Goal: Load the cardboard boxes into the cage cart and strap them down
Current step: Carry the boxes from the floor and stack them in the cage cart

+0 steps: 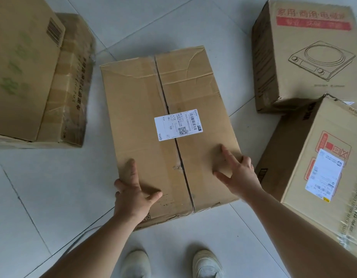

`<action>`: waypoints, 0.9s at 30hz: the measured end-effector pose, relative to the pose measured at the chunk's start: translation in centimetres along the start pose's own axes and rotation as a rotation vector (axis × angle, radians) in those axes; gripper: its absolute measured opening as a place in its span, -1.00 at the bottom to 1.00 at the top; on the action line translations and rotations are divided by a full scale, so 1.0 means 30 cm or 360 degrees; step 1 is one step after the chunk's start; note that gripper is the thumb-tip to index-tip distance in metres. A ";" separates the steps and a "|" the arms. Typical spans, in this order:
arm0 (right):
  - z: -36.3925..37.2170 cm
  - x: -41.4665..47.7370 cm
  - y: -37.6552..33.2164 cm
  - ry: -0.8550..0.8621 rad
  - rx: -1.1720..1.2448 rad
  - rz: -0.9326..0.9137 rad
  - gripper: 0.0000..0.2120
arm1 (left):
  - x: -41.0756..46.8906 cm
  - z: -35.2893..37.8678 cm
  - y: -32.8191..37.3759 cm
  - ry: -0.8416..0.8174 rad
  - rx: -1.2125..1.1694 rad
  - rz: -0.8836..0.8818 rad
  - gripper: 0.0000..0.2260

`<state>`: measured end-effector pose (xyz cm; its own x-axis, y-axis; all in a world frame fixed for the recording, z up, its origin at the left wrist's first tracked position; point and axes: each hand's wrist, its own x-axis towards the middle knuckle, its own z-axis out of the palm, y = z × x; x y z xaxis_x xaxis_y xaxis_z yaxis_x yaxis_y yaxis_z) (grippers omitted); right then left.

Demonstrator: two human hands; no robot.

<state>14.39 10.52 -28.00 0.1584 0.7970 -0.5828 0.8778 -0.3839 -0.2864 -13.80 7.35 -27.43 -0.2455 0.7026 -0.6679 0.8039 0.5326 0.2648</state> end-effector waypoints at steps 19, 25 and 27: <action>-0.613 -0.438 -0.328 0.0185 0.0055 0.0054 -0.43 | -0.446 -0.724 0.221 0.0258 0.0157 -0.0018 -0.08; -0.894 -0.687 -0.482 0.0258 0.0067 -0.0091 -0.45 | -0.757 -1.008 0.258 0.0412 -0.0022 -0.0038 -0.10; -1.009 -0.772 -0.540 0.0321 0.0045 -0.0191 -0.45 | -0.878 -1.106 0.278 0.0493 -0.0085 -0.0044 -0.11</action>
<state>10.17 12.40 13.17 0.1431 0.9136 -0.3806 0.8832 -0.2914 -0.3675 -18.60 8.95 15.47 -0.4265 0.7936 -0.4340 0.7672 0.5715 0.2913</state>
